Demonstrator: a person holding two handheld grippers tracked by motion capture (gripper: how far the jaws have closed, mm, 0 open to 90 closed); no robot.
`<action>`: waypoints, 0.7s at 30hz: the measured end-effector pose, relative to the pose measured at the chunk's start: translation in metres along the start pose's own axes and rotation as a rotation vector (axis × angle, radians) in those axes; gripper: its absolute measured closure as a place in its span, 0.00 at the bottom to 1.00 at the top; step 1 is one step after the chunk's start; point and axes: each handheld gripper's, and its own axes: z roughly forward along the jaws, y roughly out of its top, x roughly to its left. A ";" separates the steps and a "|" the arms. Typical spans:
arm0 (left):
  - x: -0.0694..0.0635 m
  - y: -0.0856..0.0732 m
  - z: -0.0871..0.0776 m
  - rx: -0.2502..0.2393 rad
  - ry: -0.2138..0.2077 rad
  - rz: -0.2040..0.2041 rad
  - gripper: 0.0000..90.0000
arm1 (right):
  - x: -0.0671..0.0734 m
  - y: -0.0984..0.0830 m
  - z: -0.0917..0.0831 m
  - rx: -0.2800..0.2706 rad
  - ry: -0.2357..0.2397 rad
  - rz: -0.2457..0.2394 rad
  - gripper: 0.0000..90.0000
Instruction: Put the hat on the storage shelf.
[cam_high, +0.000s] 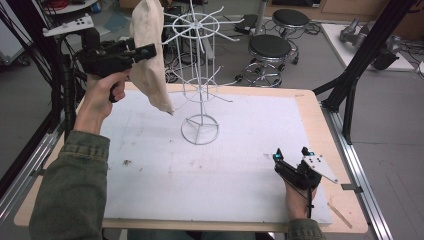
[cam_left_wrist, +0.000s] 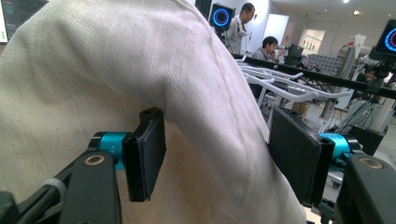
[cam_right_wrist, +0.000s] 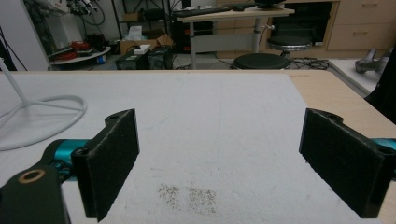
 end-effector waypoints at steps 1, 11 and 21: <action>0.001 -0.001 -0.002 -0.001 0.002 -0.001 0.40 | 0.000 0.000 0.000 0.000 0.000 -0.002 0.12; 0.009 -0.013 -0.020 -0.030 0.044 -0.012 0.37 | 0.000 0.000 0.000 0.000 -0.005 -0.002 0.12; 0.015 -0.029 -0.041 -0.064 0.084 -0.027 0.35 | 0.000 0.000 -0.001 0.000 -0.004 -0.011 0.12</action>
